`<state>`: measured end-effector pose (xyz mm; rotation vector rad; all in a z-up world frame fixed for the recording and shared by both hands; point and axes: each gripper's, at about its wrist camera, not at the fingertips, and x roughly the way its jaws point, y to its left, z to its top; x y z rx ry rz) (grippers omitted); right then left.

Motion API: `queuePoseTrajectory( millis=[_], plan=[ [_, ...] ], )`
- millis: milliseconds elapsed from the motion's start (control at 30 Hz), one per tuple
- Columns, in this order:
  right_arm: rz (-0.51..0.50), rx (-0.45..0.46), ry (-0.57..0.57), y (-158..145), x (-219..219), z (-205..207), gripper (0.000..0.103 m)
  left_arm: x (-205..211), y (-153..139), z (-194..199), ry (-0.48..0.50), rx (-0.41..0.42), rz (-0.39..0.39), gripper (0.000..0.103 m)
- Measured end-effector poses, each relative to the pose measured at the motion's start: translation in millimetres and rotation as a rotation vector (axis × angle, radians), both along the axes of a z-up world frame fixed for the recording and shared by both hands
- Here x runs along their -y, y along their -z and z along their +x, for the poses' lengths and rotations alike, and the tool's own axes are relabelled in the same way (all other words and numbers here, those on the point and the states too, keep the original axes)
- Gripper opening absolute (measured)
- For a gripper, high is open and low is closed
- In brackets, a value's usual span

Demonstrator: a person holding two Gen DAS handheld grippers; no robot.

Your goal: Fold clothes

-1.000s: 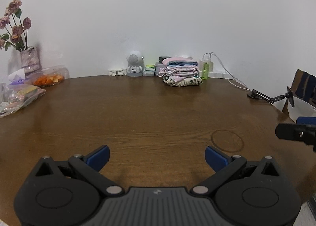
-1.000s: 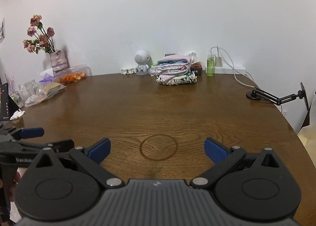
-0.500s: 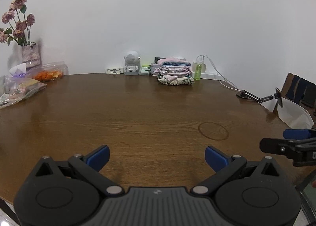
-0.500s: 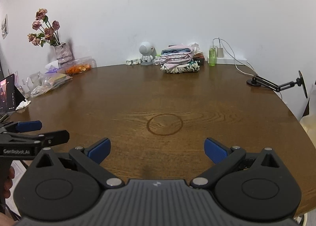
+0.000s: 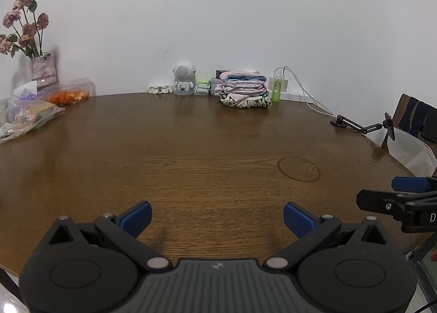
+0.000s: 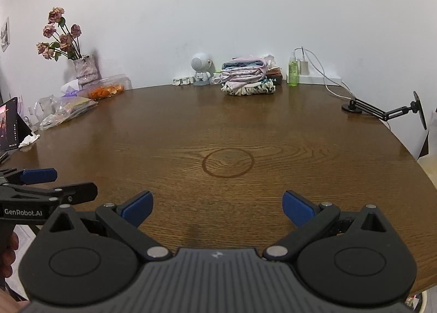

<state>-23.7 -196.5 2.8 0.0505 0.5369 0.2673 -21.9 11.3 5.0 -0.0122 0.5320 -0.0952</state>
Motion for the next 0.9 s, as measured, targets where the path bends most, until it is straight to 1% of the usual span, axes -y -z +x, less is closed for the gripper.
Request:
queuePoseTrajectory(
  millis=[900],
  plan=[
    [-0.006,-0.005,-0.001,2.9,-2.0,-0.6,0.103,2.9,2.2,-0.5,-0.001,0.003,0.011,0.103]
  ],
)
